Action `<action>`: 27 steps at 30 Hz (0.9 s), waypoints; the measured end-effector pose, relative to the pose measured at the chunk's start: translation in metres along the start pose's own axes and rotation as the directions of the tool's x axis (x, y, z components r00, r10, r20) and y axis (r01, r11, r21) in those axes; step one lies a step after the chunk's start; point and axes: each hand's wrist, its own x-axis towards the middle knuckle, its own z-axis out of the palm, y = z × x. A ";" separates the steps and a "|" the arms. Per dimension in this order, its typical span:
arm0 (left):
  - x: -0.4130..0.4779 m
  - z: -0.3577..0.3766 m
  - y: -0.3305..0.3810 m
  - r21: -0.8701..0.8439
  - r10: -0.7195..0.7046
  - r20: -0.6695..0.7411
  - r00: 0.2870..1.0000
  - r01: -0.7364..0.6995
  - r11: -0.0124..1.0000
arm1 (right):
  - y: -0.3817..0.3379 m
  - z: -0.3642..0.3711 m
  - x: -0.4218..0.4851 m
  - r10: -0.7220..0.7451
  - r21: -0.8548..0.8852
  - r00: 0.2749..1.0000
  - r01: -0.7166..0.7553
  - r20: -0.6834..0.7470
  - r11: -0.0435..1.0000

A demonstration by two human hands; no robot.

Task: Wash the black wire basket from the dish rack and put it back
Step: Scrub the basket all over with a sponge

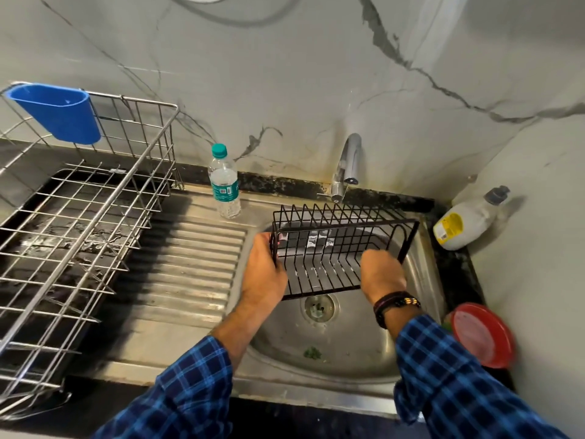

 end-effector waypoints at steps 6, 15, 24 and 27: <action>-0.006 0.000 0.003 0.014 -0.112 0.096 0.989 0.112 0.994 | -0.025 0.020 0.000 -0.026 0.255 1.000 0.024 0.005 0.967; -0.028 0.002 -0.004 -0.226 -0.353 0.241 0.904 0.406 0.886 | -0.030 0.002 0.026 0.333 0.648 0.903 -0.083 -0.273 0.757; -0.026 -0.008 -0.007 -0.271 -0.400 0.201 0.894 0.444 0.854 | -0.032 0.022 0.006 0.083 0.402 0.995 -0.096 0.050 0.911; -0.034 -0.009 -0.008 -0.325 -0.447 0.311 0.839 0.535 0.779 | -0.019 0.003 0.017 0.224 0.583 0.971 -0.137 -0.079 0.801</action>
